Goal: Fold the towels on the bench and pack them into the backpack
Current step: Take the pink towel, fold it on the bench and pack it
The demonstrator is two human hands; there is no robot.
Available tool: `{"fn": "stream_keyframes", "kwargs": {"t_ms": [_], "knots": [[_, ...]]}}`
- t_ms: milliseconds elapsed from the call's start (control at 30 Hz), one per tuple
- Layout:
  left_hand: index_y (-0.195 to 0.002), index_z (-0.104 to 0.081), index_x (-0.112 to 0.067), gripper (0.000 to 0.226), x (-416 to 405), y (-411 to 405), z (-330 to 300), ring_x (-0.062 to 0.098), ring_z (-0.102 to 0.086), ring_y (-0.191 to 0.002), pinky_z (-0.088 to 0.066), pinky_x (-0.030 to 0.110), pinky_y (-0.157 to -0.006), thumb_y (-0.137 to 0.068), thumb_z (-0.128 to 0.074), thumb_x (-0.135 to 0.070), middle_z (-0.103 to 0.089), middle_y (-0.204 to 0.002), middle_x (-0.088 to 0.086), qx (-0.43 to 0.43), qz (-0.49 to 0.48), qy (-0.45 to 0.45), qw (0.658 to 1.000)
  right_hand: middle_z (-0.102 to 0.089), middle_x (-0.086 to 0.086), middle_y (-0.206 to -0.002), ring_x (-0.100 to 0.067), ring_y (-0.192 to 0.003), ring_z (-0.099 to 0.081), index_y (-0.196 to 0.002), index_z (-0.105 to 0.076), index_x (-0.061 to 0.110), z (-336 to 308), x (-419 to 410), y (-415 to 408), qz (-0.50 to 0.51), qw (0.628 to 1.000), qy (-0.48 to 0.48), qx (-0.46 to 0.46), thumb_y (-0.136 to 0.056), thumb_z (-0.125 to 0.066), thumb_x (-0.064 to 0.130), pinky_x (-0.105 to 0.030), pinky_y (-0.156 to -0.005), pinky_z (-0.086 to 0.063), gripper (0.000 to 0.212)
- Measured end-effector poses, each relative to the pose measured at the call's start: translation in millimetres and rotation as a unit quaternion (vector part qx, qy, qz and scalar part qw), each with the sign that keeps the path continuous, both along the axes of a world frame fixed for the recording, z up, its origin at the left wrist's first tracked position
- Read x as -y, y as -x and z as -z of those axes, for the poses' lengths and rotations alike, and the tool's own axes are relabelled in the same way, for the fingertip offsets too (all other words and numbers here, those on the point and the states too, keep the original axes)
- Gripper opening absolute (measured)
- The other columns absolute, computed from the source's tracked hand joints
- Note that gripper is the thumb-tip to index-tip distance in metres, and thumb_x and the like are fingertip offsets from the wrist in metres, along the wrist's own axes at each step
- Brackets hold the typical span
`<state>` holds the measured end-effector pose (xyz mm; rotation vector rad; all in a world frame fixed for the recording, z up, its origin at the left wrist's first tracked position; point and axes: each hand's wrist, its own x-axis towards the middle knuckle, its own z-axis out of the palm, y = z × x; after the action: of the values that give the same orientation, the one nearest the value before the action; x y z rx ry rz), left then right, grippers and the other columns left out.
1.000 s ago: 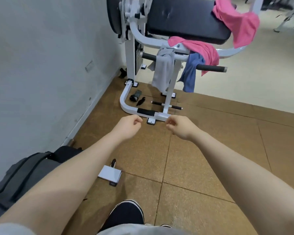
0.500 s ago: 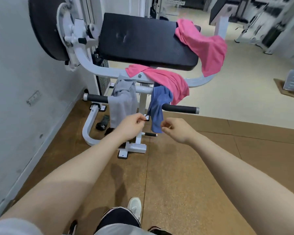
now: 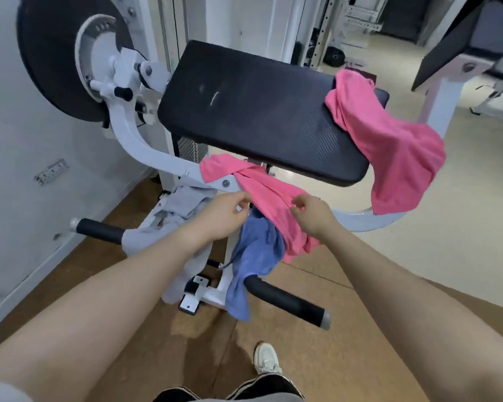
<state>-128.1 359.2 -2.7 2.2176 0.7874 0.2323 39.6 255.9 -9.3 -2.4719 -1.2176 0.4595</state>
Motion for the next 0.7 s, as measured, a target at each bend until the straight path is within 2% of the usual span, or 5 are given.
{"fn": "stream_keyframes", "kwargs": {"t_ms": [300, 433, 500, 600, 700], "knots": [[-0.117, -0.058, -0.012, 0.027, -22, -61, 24, 0.015, -0.055, -0.091, -0.040, 0.024, -0.080, -0.093, -0.047, -0.015, -0.061, -0.115, 0.004, -0.010, -0.157, 0.049, 0.986, -0.052, -0.021, -0.125, -0.039, -0.118, -0.046, -0.119, -0.046, 0.001, 48, -65, -93, -0.033, 0.992, 0.108, 0.063, -0.098, -0.035, 0.027, -0.041, -0.093, -0.038, 0.036], [-0.118, -0.058, -0.012, 0.027, -24, -68, 31, 0.016, -0.056, -0.095, -0.043, 0.027, -0.082, -0.094, -0.046, -0.016, -0.061, -0.118, 0.004, -0.019, -0.199, 0.044, 0.979, -0.059, -0.015, -0.120, -0.035, -0.116, -0.049, -0.108, -0.058, 0.010, 60, -84, -110, -0.008, 0.990, 0.141, 0.014, -0.091, -0.051, 0.036, -0.038, -0.094, -0.039, 0.032], [-0.120, -0.056, -0.011, 0.029, -25, -70, 34, 0.014, -0.054, -0.091, -0.040, 0.024, -0.080, -0.094, -0.045, -0.015, -0.060, -0.119, 0.005, -0.020, -0.217, 0.046, 0.975, -0.064, -0.013, -0.111, -0.035, -0.108, -0.055, -0.088, -0.059, 0.016, 58, -95, -113, -0.008, 0.994, 0.099, -0.037, -0.085, -0.059, 0.034, -0.038, -0.089, -0.043, 0.018], [-0.122, -0.053, -0.014, 0.031, -25, -65, 32, 0.012, -0.051, -0.085, -0.044, 0.027, -0.084, -0.093, -0.046, -0.010, -0.060, -0.114, 0.002, 0.023, -0.256, 0.059, 0.965, -0.064, -0.012, -0.096, -0.033, -0.096, -0.058, -0.085, -0.064, 0.013, 42, -110, -104, -0.076, 0.993, -0.062, -0.069, -0.082, -0.060, 0.026, -0.040, -0.080, -0.047, 0.014], [-0.124, -0.049, -0.019, 0.035, -26, -51, 19, 0.012, -0.056, -0.081, -0.047, 0.017, -0.080, -0.091, -0.048, -0.007, -0.057, -0.112, 0.001, 0.098, -0.307, 0.049, 0.945, -0.055, -0.004, -0.085, -0.013, -0.080, -0.051, -0.086, -0.054, 0.007, 4, -118, -75, -0.185, 0.944, -0.187, -0.201, -0.089, -0.052, 0.015, -0.028, -0.074, -0.041, 0.008]]}}
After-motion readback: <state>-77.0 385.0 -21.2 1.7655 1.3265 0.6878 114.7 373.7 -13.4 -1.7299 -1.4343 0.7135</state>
